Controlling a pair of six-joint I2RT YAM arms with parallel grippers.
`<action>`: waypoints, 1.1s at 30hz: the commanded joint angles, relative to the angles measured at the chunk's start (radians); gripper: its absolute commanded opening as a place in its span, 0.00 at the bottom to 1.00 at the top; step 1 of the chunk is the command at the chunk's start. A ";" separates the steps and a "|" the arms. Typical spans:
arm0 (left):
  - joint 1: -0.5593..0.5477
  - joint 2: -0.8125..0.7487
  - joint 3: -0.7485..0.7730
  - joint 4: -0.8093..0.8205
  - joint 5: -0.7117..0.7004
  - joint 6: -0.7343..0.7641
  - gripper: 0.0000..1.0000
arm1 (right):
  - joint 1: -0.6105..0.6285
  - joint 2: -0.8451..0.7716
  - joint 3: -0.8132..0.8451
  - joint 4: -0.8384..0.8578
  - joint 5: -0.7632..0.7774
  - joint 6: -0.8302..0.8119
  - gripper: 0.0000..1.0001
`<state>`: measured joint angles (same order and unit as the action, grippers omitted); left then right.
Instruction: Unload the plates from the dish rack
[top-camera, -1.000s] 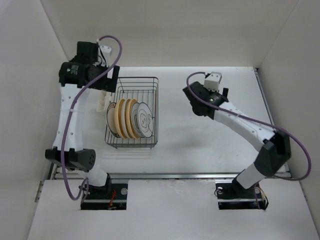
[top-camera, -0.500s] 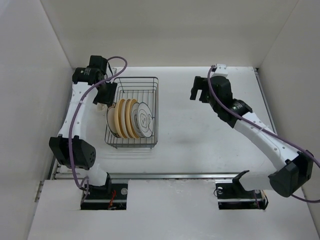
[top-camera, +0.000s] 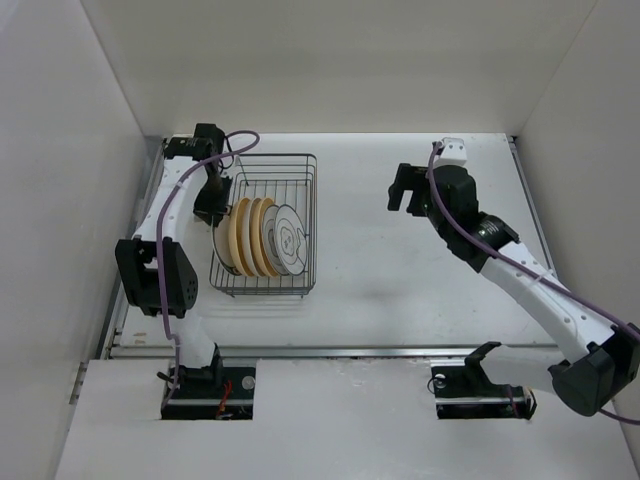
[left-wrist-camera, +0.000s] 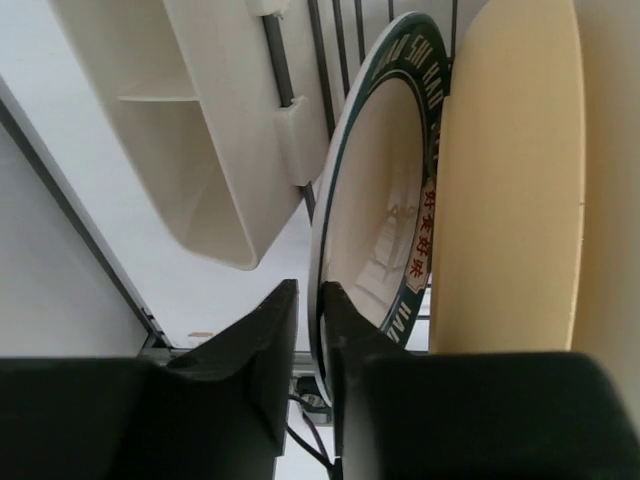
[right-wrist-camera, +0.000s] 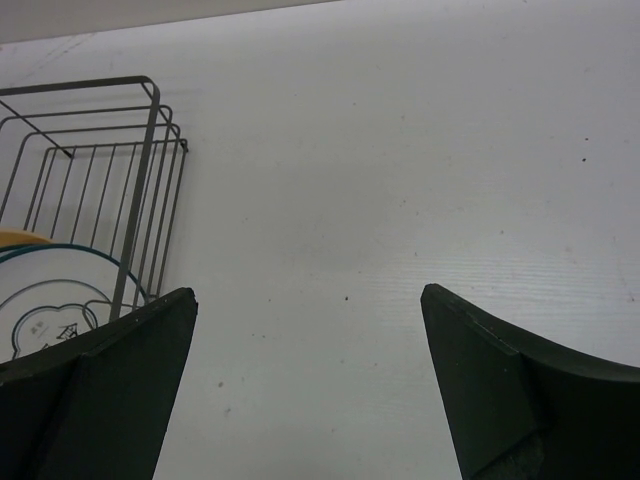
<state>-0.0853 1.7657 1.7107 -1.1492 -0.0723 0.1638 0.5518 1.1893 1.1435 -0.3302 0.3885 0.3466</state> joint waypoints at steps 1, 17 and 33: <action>-0.001 -0.014 -0.006 -0.026 0.020 -0.017 0.13 | 0.003 -0.026 -0.016 0.026 0.010 -0.003 1.00; -0.039 -0.063 0.305 -0.093 -0.253 -0.083 0.00 | 0.003 0.003 0.030 0.008 0.001 -0.003 1.00; -0.057 -0.143 0.489 0.286 -0.061 -0.236 0.00 | 0.003 0.144 0.143 0.218 -0.489 0.063 1.00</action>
<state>-0.1375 1.6573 2.1414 -0.9253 -0.3992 0.0315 0.5514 1.2922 1.2232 -0.2405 0.0586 0.3687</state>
